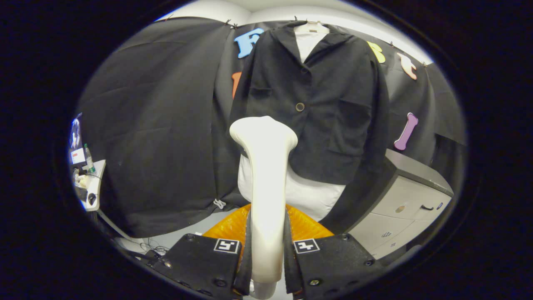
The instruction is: Iron the clothes twice with a garment steamer, once on the left side and once on the right side.
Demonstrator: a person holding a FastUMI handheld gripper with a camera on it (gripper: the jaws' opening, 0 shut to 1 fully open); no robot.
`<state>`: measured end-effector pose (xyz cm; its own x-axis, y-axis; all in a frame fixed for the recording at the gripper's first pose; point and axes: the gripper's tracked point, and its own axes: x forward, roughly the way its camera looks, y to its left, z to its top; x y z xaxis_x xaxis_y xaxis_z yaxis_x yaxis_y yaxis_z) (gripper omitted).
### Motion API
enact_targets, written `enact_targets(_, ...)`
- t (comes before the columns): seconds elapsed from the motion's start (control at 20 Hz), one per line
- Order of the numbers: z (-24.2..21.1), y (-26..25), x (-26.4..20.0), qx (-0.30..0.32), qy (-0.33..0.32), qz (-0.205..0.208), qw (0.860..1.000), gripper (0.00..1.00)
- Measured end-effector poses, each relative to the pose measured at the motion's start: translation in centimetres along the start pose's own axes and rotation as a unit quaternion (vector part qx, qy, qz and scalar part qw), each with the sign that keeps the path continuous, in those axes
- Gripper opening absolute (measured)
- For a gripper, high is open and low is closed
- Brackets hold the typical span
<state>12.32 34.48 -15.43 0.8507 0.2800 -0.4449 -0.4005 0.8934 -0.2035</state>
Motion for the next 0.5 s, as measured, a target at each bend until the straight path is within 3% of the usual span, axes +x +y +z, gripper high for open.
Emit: enact_targets(0.5, -2.1, -18.5, -13.6, 0.054, -0.016, -0.055, 0.997, 0.34)
